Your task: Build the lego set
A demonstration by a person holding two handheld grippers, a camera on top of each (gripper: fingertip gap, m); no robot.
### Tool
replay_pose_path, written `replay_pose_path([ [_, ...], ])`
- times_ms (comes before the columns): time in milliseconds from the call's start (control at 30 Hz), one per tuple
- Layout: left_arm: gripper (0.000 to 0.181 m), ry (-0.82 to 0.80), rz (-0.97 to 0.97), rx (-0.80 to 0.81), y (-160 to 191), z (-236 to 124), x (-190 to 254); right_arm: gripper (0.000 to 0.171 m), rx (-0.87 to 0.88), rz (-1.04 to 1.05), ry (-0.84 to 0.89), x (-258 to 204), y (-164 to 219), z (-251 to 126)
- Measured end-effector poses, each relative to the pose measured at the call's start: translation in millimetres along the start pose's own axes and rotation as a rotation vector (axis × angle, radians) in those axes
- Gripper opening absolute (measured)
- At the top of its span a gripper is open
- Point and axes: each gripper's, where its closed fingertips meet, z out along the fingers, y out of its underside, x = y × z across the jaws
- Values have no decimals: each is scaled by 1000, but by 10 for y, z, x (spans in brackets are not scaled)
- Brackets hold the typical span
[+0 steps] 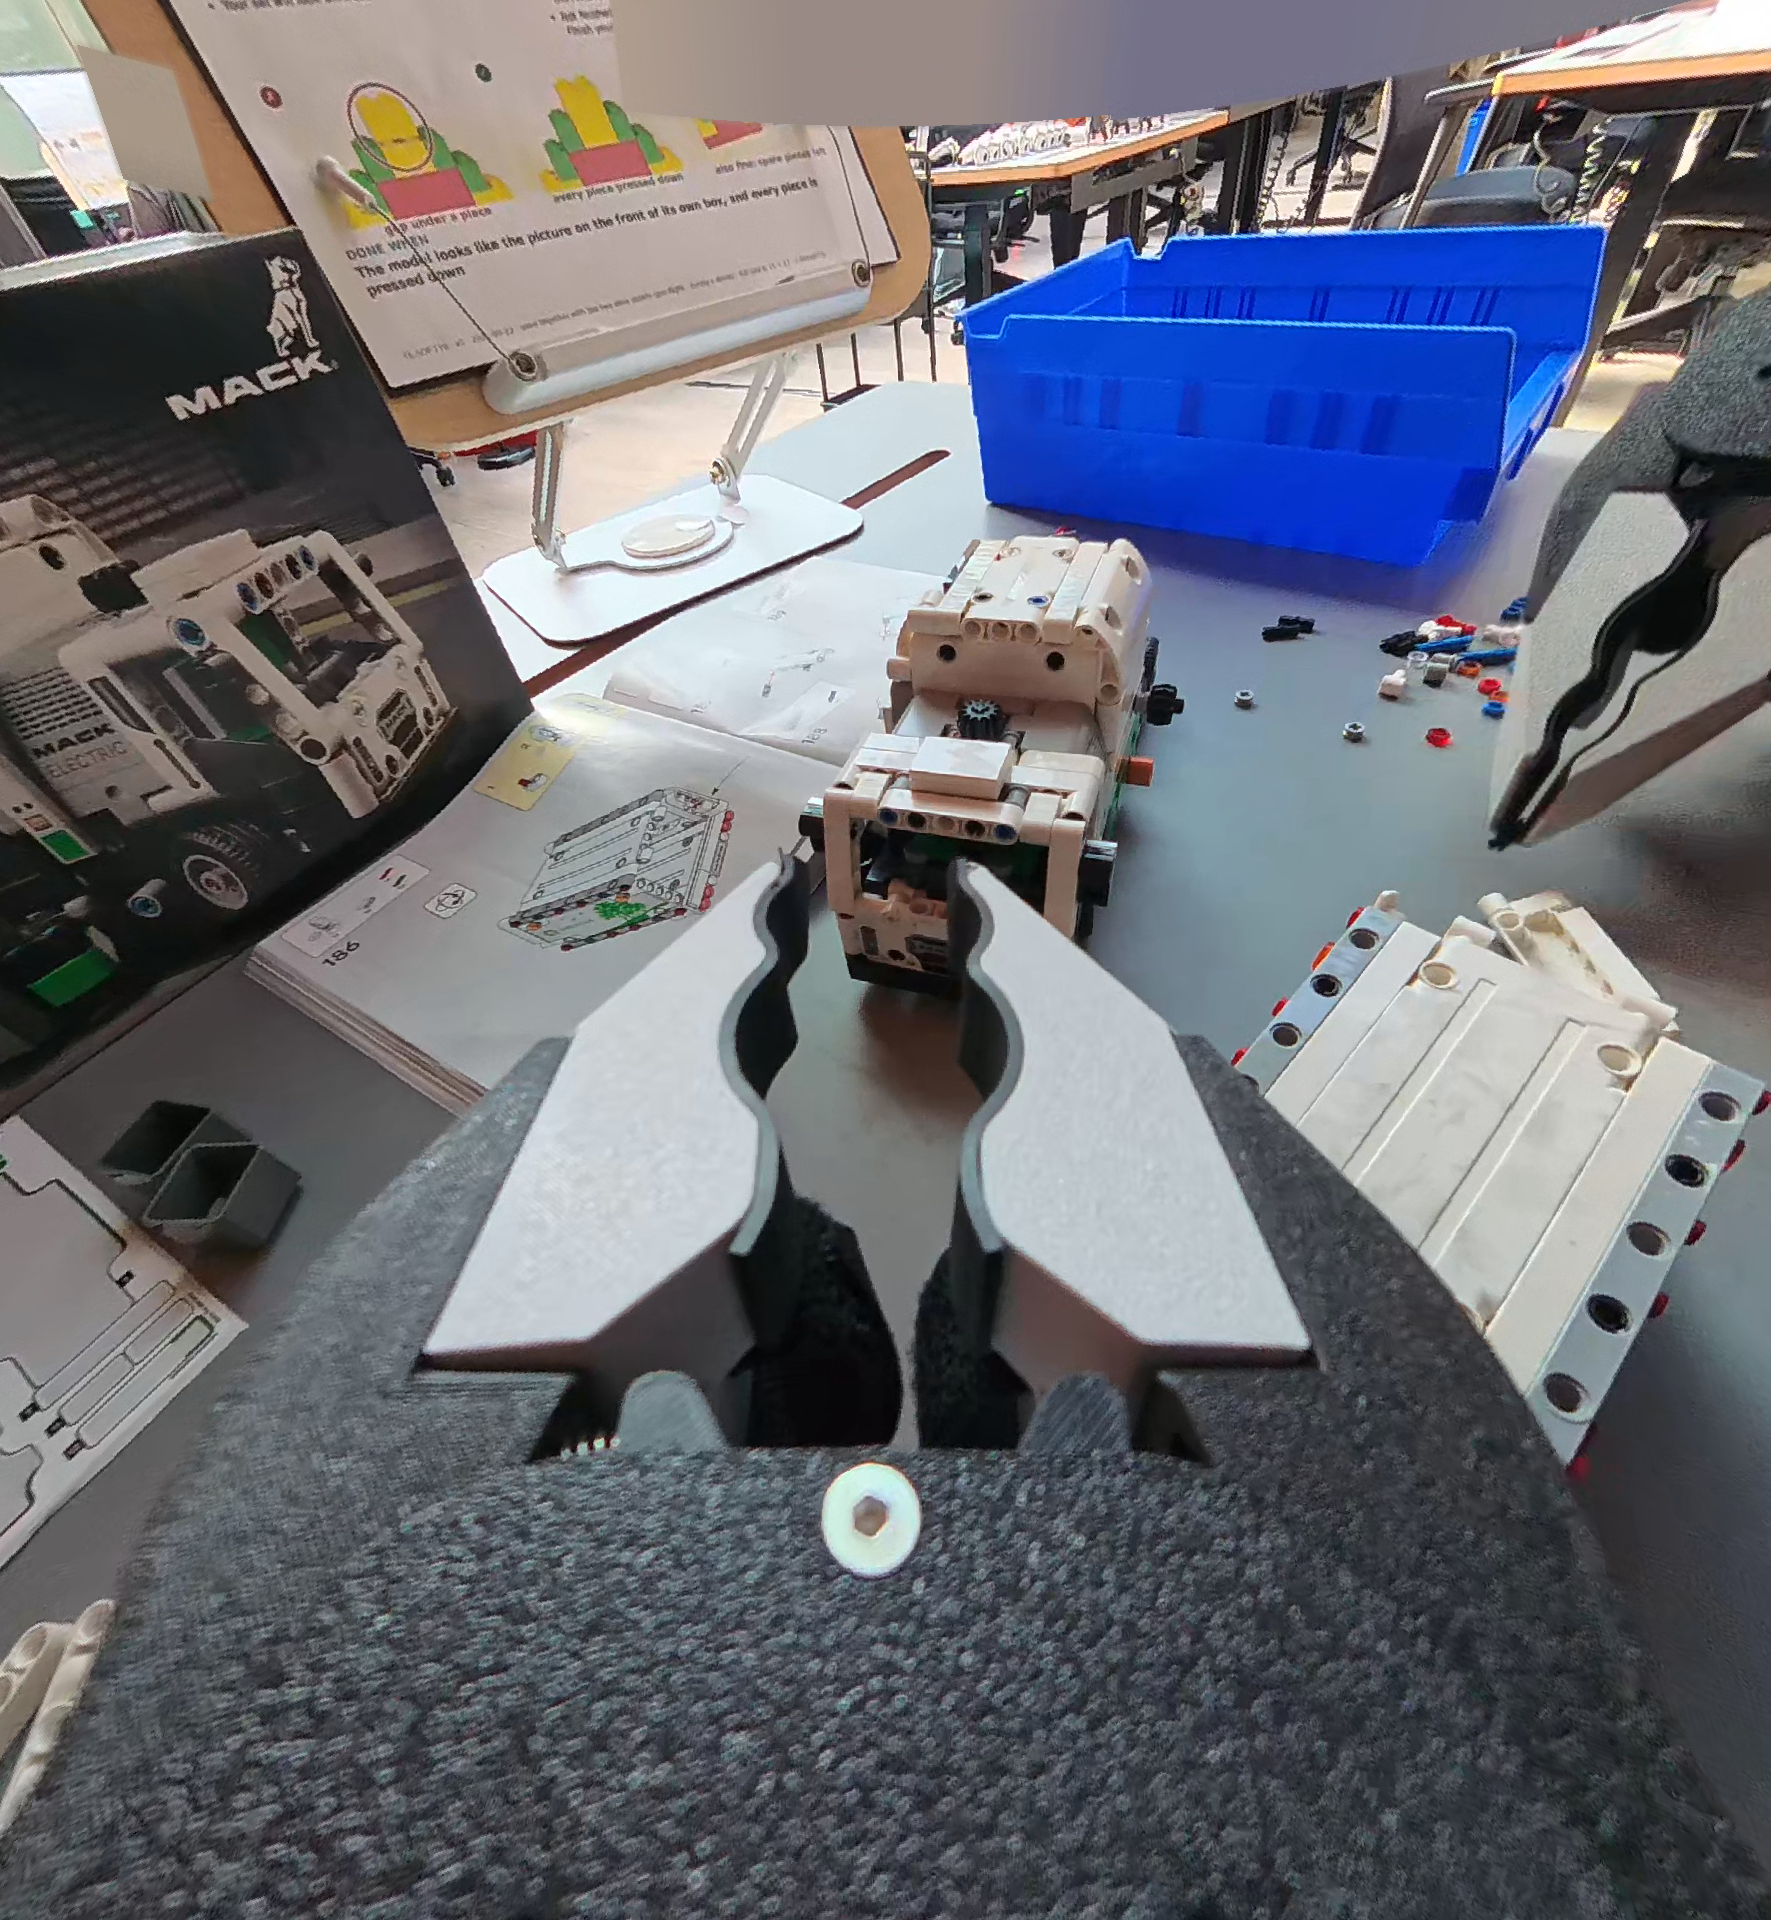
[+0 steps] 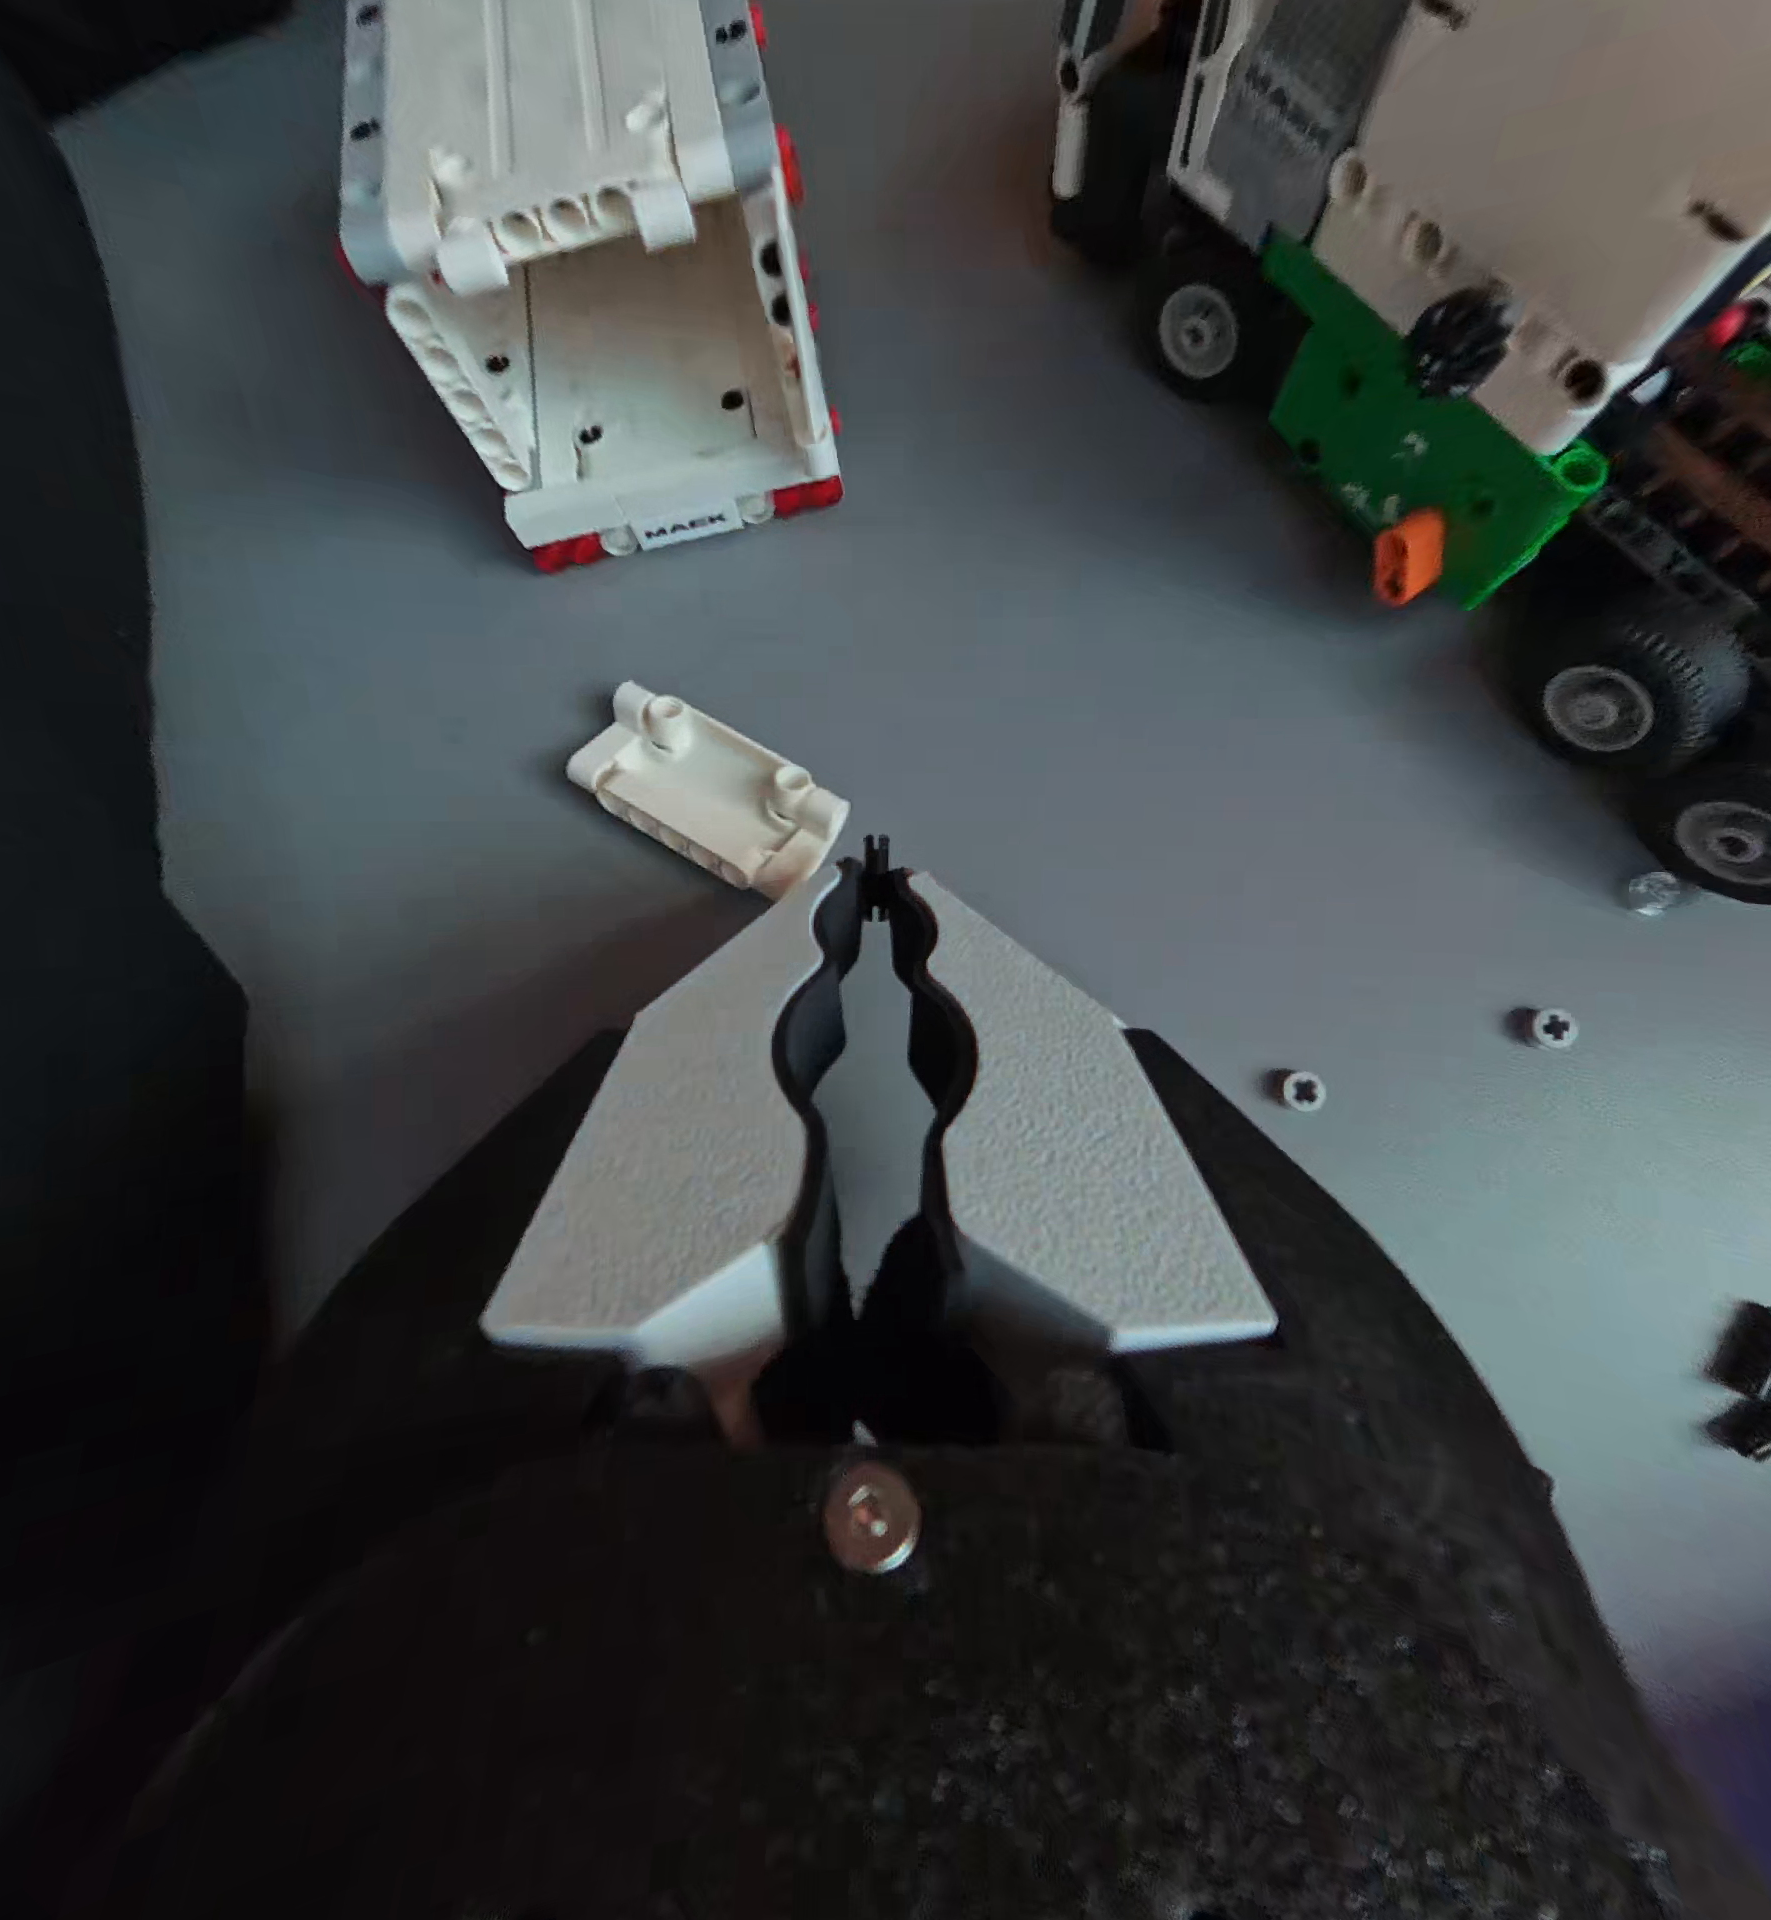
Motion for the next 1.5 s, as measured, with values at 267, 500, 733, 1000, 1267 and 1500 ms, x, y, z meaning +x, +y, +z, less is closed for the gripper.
replay_pose_path([
  [267,23,3,4,-1,2,0,11,9,-23,27,10,47,63,104],
  [500,23,8,8,-7,13,2,23,22,140,299,507,1203,198,-619],
  [733,23,6,10,-15,33,16,21,17,95,424,650,1480,539,-711],
  [1000,23,12,13,-6,11,3,42,26,109,452,675,1549,505,-741],
  [1267,23,19,18,-1,-2,-6,67,15,11,370,685,1560,577,-601],
  [1500,23,21,19,-3,0,6,71,4,35,344,585,1385,450,-537],
])
